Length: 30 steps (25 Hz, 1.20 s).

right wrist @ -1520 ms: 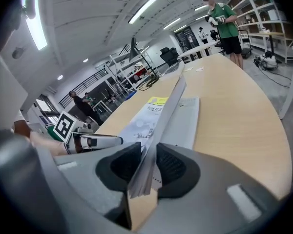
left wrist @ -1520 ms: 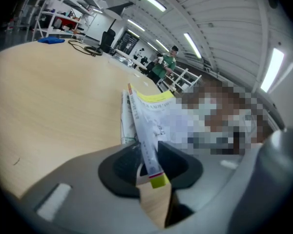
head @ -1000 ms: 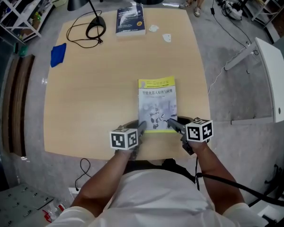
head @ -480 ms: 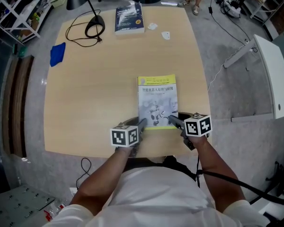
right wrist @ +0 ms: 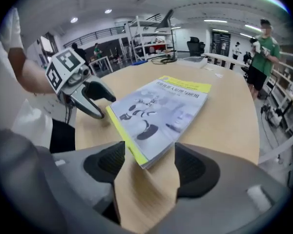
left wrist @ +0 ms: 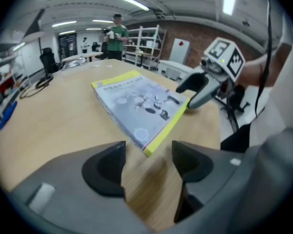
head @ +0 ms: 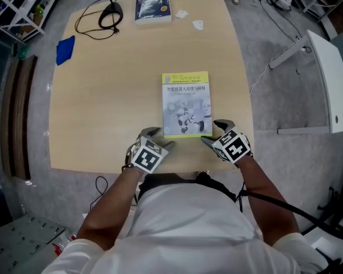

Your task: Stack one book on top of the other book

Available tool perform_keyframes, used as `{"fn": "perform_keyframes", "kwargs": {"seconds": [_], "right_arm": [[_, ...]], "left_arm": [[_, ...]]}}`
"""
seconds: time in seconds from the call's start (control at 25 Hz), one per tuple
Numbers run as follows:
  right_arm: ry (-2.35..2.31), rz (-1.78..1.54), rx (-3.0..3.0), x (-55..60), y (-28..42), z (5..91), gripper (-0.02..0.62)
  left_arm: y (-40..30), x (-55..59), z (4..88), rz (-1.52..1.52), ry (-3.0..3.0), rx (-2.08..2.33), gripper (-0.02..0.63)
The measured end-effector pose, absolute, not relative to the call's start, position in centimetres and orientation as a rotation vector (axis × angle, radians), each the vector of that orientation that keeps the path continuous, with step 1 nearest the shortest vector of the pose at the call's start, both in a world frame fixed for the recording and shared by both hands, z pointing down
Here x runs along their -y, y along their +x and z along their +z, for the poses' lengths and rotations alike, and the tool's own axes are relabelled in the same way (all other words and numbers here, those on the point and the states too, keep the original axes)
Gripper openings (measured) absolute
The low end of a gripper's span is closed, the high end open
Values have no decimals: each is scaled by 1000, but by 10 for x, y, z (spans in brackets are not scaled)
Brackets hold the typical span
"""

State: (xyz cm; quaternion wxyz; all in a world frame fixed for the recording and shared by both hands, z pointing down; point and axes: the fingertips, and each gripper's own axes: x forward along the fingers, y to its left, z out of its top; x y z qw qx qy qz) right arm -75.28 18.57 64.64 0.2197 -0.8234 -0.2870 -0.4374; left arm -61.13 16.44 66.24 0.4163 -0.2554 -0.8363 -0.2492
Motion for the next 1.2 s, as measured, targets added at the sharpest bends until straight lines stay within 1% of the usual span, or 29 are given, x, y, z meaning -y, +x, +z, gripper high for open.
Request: {"fn": "perform_keyframes", "kwargs": {"seconds": [0.12, 0.24, 0.36, 0.6, 1.2], "right_arm": [[-2303, -1361, 784, -183, -750, 658, 318], [-2302, -1405, 777, -184, -747, 666, 324], [-2306, -1451, 760, -183, -744, 670, 324], [-2294, -1456, 773, -184, -746, 671, 327], [-2230, -1444, 811, -182, -744, 674, 298]], "left_arm": [[-616, -157, 682, -515, -594, 2027, 314], [-622, -164, 688, -499, -630, 2006, 313], [-621, -169, 690, -527, -657, 1979, 283], [-623, -170, 694, -577, -593, 1955, 281], [-622, -170, 694, -622, -617, 1926, 261]]}}
